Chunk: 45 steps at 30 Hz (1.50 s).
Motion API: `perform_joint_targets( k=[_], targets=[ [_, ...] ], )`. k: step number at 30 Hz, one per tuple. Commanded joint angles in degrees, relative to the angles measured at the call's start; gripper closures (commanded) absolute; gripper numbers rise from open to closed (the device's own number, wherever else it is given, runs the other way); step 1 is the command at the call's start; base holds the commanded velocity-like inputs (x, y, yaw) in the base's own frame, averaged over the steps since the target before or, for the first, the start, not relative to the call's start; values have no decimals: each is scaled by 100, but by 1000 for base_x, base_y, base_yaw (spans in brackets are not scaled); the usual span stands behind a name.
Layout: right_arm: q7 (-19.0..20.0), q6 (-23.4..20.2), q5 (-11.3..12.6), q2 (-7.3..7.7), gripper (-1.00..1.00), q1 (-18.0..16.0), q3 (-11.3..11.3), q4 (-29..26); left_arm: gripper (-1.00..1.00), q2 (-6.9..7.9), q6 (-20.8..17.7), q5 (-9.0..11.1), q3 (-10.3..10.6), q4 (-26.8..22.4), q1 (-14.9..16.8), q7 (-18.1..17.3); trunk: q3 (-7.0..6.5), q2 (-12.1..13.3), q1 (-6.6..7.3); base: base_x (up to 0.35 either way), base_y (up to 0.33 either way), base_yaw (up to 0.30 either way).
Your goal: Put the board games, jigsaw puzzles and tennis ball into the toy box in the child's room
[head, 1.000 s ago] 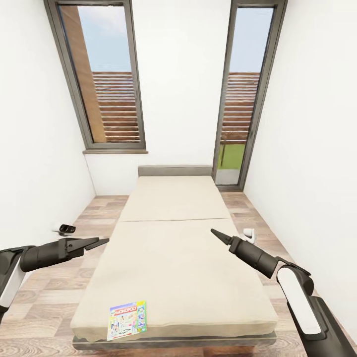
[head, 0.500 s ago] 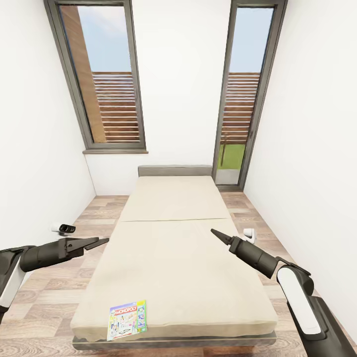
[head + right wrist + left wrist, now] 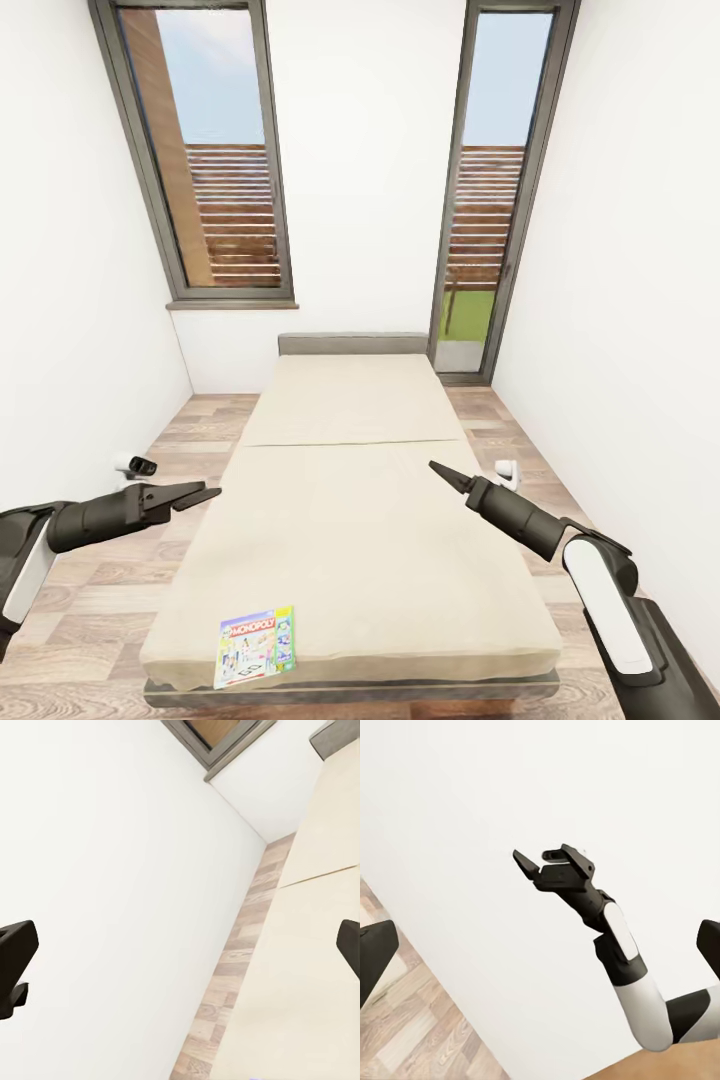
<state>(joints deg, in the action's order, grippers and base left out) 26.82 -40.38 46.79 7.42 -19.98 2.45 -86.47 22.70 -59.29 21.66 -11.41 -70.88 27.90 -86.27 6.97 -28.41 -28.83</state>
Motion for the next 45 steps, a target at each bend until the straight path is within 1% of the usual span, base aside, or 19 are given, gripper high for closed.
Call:
perform_joint_targets(
  k=[1, 4, 6, 8, 10, 11, 13, 19, 26, 35, 45],
  targets=[
    [7, -40, 22, 2, -100, -6, 8, -2, -100, 4, -63, 6, 2, 18, 5, -15, 30, -53, -25, 0, 0, 0],
    [7, -40, 25, 11, -100, -6, 12, -2, -100, 6, -71, 10, 16, 129, 5, -9, 84, -173, -91, 0, 0, 0],
    [7, -40, 27, 14, -100, -6, 15, -2, -100, 11, -71, 12, 0, 306, 5, -6, 120, -253, -135, 0, 0, 0],
    [7, -40, 27, 17, -100, -6, 14, -2, -100, 44, -71, 21, -58, 731, 5, -5, 156, -334, -179, 0, 0, 0],
    [7, -41, 27, 19, -100, -6, 14, -2, -100, 62, -71, 23, -99, 973, 8, -5, 192, -414, -223, 0, 0, 0],
    [7, -41, 29, 20, -100, -6, 16, -2, -100, 86, -71, 21, -158, 1162, 10, -5, 210, -454, -245, 0, 0, 0],
    [7, -41, 30, 22, -100, -6, 17, -2, -100, 111, -71, 11, -238, 1326, 11, -4, 245, -534, -289, 0, 0, 0],
    [7, -41, 31, 19, -100, -6, 18, -2, -100, 119, -68, -17, -313, 1471, 13, -4, 353, -775, -421, -22, 0, 0],
    [2, -46, 32, 15, -100, -6, 18, -2, -100, 101, -62, -29, -314, 1489, 13, -4, 479, -1055, -574, -214, 0, 0],
    [0, -41, 26, 10, -100, -6, 11, -2, -100, 87, -46, -28, -309, 1489, 13, 12, 640, -1416, -772, -18, 0, 0],
    [1, -39, 23, 5, -100, -6, 11, -2, -100, 76, -16, -30, -265, 1489, 13, 26, 640, -1416, -772, 0, 0, 0]
  ],
)
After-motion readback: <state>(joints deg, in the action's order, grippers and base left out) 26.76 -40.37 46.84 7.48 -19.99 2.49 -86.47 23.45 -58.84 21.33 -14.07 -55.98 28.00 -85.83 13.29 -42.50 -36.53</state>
